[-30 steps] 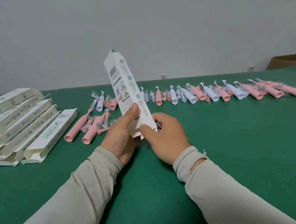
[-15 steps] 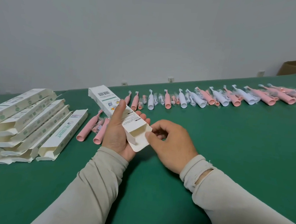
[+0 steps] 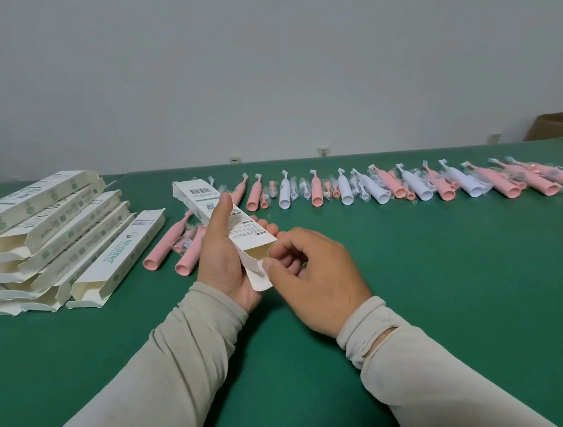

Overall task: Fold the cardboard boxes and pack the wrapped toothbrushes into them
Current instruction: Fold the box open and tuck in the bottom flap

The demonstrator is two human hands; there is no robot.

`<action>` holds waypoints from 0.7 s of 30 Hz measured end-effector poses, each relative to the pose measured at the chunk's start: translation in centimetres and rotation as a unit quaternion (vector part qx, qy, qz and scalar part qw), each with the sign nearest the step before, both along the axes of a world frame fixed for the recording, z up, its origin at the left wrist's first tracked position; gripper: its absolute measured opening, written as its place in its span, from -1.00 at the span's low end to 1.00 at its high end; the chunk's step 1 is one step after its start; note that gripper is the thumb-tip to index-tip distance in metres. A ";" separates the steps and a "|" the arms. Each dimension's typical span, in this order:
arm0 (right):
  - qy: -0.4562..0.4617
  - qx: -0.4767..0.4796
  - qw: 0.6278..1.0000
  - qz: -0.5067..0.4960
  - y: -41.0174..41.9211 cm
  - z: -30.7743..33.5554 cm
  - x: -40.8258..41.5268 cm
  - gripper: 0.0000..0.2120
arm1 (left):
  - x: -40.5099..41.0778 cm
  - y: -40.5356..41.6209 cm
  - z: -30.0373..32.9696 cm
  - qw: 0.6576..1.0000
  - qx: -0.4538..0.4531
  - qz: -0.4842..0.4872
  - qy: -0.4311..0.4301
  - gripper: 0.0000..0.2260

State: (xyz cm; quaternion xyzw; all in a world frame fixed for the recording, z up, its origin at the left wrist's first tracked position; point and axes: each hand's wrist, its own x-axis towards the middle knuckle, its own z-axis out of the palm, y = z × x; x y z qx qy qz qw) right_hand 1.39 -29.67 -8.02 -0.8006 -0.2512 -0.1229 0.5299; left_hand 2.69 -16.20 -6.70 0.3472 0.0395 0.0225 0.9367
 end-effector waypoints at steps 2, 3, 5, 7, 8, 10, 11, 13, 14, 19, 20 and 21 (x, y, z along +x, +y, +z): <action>0.013 0.004 1.000 0.014 -0.1 0.2 -0.1 -0.77 | -0.1 0.0 0.2 1.000 0.001 0.003 0.019 -0.46; 0.018 0.003 1.000 0.019 -0.1 0.2 -0.2 -0.71 | -0.1 0.0 0.3 1.000 0.003 0.004 0.024 -0.46; 0.012 -0.010 1.000 0.016 -0.1 0.4 -0.4 -0.64 | -0.2 0.0 0.5 1.000 0.002 0.002 0.027 -0.46; 0.000 -0.018 1.000 -0.006 -0.1 0.4 -0.5 -0.61 | -0.4 -0.2 0.5 1.000 0.001 -0.004 0.021 -0.47; -0.001 -0.016 1.000 -0.020 0.0 0.5 -0.5 -0.61 | -0.5 -0.4 0.5 1.000 0.001 -0.004 0.017 -0.48; 0.008 0.000 0.999 -0.043 0.1 0.5 -0.4 -0.62 | -0.6 -0.7 0.6 1.000 -0.003 -0.008 0.010 -0.52; 0.012 0.009 0.998 -0.053 0.1 0.5 -0.3 -0.64 | -0.6 -0.8 0.6 1.000 -0.006 -0.017 0.008 -0.52; 0.016 0.020 0.997 -0.067 0.1 0.4 -0.1 -0.71 | -0.7 -1.1 0.6 1.000 -0.004 -0.030 0.004 -0.51; 0.017 0.022 0.997 -0.070 0.1 0.4 -0.1 -0.75 | -0.6 -1.1 0.6 0.999 -0.001 -0.033 0.000 -0.51; 0.008 0.017 0.997 -0.071 -0.2 0.6 0.0 -0.80 | -0.5 -1.3 0.5 0.999 0.000 -0.043 0.001 -0.48; 0.006 0.010 0.998 -0.060 -0.4 0.6 0.1 -0.82 | -0.4 -1.2 0.5 0.999 0.002 -0.043 0.004 -0.45; 0.004 -0.002 0.999 -0.043 -0.6 0.7 0.1 -0.83 | -0.4 -1.0 0.6 0.999 0.003 -0.039 0.006 -0.42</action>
